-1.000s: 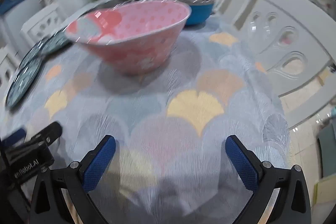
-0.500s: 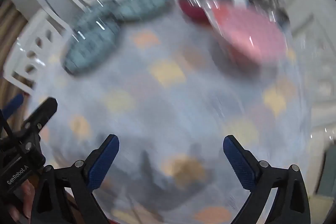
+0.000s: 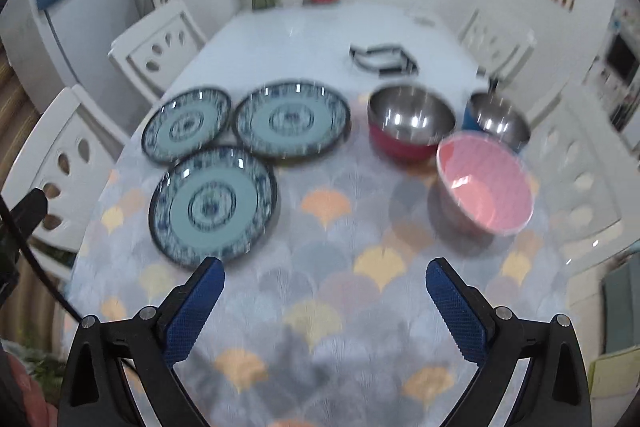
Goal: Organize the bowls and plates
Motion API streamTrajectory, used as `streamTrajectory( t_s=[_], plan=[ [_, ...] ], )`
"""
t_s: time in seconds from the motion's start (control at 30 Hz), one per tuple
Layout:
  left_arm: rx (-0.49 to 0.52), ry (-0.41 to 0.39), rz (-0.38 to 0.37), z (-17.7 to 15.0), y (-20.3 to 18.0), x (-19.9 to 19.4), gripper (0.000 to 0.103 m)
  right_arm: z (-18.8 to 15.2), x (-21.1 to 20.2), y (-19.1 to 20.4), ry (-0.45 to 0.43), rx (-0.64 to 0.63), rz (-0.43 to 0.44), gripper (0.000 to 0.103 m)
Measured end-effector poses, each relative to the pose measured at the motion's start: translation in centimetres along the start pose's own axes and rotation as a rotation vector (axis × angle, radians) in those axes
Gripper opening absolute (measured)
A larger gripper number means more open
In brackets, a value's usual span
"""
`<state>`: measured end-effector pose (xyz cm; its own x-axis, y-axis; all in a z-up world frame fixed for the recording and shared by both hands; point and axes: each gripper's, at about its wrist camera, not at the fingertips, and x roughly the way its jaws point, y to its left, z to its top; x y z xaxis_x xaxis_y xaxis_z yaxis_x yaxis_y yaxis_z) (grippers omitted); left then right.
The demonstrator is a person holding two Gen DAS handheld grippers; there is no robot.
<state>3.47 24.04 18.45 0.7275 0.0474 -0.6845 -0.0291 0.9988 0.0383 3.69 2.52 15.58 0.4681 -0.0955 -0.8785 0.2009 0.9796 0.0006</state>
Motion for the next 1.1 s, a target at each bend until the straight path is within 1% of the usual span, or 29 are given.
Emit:
streamTrajectory(
  t_s=[0.07,0.27,0.5,0.63,0.7,0.87,1.1],
  plan=[
    [0.004,-0.01,-0.01,0.4,0.7,0.9,0.102,0.0,-0.2,1.0,-0.025,0.001,-0.032,0.1],
    [-0.014,0.0,-0.057,2.0,1.9,3.0,0.102,0.0,0.6,2.3,-0.036,-0.011,-0.082,0.1],
    [0.026,0.025,-0.095,2.4,0.7,5.1,0.102,0.6,2.1,1.8,-0.015,0.036,-0.103,0.1],
    [0.038,0.026,-0.102,2.8,0.7,5.9,0.102,1.3,2.9,1.6,0.009,0.052,-0.118,0.1],
    [0.033,0.039,-0.105,2.9,0.9,6.4,0.102,1.7,2.9,1.7,0.009,0.053,-0.125,0.1],
    [0.01,0.087,-0.129,3.0,1.4,7.8,0.102,2.2,2.9,2.4,-0.001,0.028,-0.136,0.1],
    [0.022,0.093,-0.144,2.7,1.3,7.7,0.102,1.9,3.2,3.7,0.015,-0.016,-0.122,0.1]
  ],
)
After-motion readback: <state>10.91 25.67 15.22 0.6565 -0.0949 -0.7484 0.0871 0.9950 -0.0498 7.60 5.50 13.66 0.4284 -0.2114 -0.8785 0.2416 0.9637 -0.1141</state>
